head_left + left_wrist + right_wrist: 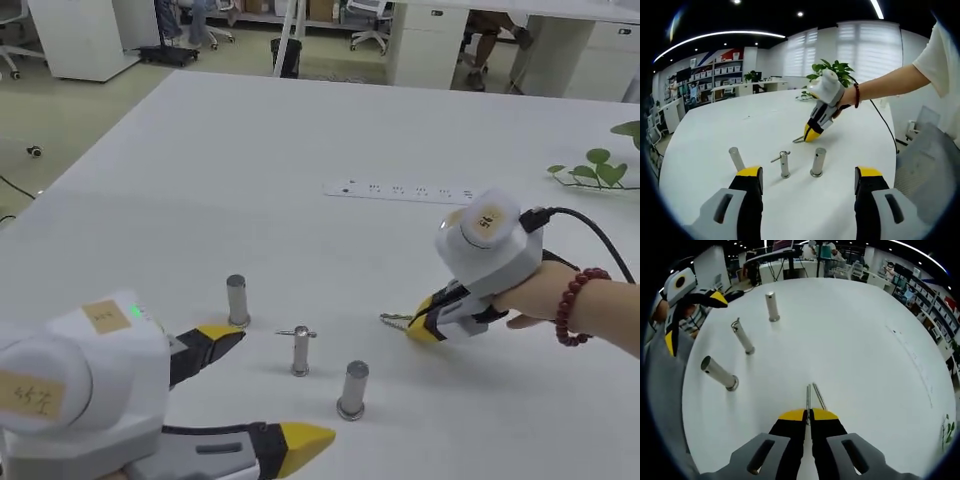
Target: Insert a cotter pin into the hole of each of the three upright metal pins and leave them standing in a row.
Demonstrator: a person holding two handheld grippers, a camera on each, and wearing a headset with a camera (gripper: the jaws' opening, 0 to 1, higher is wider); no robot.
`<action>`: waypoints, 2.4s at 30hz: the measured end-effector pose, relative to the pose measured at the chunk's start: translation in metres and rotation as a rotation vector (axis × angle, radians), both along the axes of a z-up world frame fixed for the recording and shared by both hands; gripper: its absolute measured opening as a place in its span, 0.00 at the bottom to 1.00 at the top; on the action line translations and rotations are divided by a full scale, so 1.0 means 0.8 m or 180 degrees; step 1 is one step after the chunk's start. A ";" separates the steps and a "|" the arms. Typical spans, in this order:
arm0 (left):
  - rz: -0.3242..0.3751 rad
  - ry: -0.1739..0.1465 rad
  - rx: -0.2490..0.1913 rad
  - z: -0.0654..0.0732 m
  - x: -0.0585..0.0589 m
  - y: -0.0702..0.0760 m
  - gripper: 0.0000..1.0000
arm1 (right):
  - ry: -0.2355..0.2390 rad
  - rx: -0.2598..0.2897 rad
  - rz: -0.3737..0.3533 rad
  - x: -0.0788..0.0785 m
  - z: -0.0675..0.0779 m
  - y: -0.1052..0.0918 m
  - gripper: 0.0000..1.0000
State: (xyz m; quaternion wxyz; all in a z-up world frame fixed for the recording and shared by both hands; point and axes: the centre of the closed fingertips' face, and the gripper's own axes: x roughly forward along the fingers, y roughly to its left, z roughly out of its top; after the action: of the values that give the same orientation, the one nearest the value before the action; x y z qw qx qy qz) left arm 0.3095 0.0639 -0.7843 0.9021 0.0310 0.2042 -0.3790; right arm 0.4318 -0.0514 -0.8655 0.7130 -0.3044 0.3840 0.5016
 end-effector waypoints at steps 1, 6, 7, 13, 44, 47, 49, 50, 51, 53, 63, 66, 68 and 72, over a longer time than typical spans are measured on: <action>-0.0003 -0.0001 -0.0002 0.000 0.000 0.000 0.74 | -0.0004 -0.0017 0.0004 0.000 0.000 0.000 0.05; -0.0036 0.0002 -0.0028 0.002 -0.001 -0.004 0.74 | -0.0110 -0.0145 0.0126 0.004 -0.002 -0.002 0.03; -0.0038 0.0003 -0.0027 0.002 -0.001 -0.004 0.74 | -0.0123 -0.0157 0.0139 0.003 -0.002 -0.002 0.03; -0.0059 0.0012 -0.0019 0.003 -0.002 -0.005 0.73 | -0.0133 -0.0134 0.0077 0.004 -0.002 -0.003 0.02; -0.0001 0.0060 -0.0221 0.027 0.013 -0.010 0.55 | -0.0981 0.0284 0.0381 -0.023 0.089 0.027 0.02; 0.0007 0.0092 -0.0238 0.030 0.017 -0.011 0.53 | -0.1045 0.0406 0.0438 -0.032 0.101 0.036 0.02; 0.0017 0.0124 -0.0250 0.032 0.020 -0.011 0.50 | -0.1081 0.0469 0.0478 -0.039 0.109 0.042 0.02; 0.0020 0.0126 -0.0255 0.033 0.020 -0.011 0.49 | -0.1101 0.0478 0.0507 -0.042 0.112 0.044 0.02; 0.0022 0.0128 -0.0261 0.034 0.021 -0.011 0.48 | -0.1123 0.0497 0.0527 -0.045 0.115 0.047 0.02; 0.0025 0.0149 -0.0290 0.036 0.025 -0.012 0.45 | -0.1160 0.0551 0.0594 -0.054 0.124 0.054 0.02; 0.0056 0.0321 -0.0594 0.047 0.035 -0.022 0.34 | -0.1267 0.0695 0.0801 -0.079 0.148 0.076 0.02; 0.0069 0.0411 -0.0723 0.049 0.036 -0.025 0.30 | -0.1289 0.0704 0.0848 -0.083 0.150 0.079 0.02; 0.0076 0.0490 -0.0817 0.050 0.036 -0.028 0.28 | -0.1301 0.0715 0.0867 -0.085 0.152 0.080 0.02; 0.0081 0.0618 -0.0969 0.052 0.036 -0.032 0.25 | -0.1305 0.0746 0.0902 -0.091 0.154 0.083 0.02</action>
State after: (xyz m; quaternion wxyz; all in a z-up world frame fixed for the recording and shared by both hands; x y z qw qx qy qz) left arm 0.3382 0.0386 -0.7427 0.8771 -0.1453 0.2308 -0.3953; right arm 0.3589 0.0148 -0.7426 0.7289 -0.3656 0.1246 0.5652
